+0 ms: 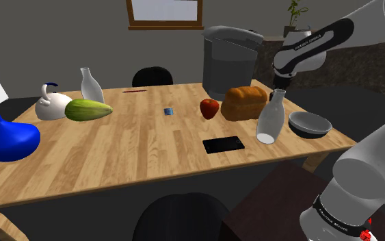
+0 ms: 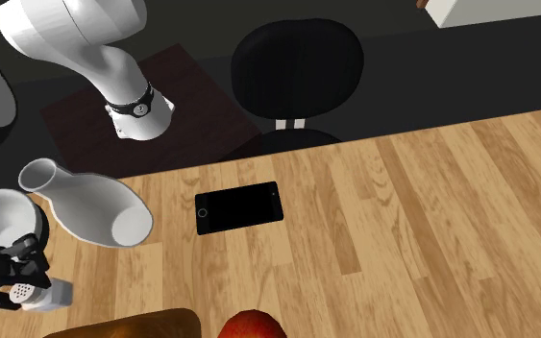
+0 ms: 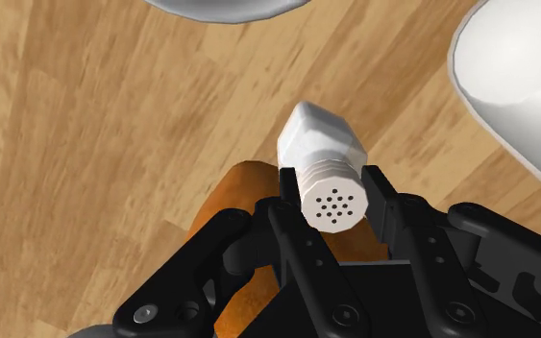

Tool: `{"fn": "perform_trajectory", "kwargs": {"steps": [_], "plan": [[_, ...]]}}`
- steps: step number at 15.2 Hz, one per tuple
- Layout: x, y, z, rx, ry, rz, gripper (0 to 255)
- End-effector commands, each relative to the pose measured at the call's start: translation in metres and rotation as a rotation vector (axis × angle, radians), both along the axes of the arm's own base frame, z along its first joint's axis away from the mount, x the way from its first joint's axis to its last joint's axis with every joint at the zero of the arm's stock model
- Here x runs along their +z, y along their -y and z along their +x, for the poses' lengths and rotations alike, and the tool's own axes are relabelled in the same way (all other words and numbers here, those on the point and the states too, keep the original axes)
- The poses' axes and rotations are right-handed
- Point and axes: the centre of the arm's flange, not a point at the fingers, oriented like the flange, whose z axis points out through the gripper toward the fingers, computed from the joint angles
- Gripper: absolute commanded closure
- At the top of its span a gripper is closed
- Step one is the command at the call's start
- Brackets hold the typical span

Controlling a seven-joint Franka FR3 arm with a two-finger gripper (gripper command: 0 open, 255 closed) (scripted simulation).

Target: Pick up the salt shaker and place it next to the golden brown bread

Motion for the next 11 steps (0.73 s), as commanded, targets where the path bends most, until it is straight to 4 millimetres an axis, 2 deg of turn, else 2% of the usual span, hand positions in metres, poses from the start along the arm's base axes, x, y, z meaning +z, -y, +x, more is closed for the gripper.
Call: {"fn": "perform_trajectory", "kwargs": {"steps": [1, 5, 11], "plan": [[-0.011, 0.000, 0.001, 0.000, 0.000, 0.000, 255], [-0.034, 0.000, 0.001, 0.000, 0.000, 0.000, 255], [-0.034, 0.000, 0.001, 0.000, 0.000, 0.000, 255]]}}
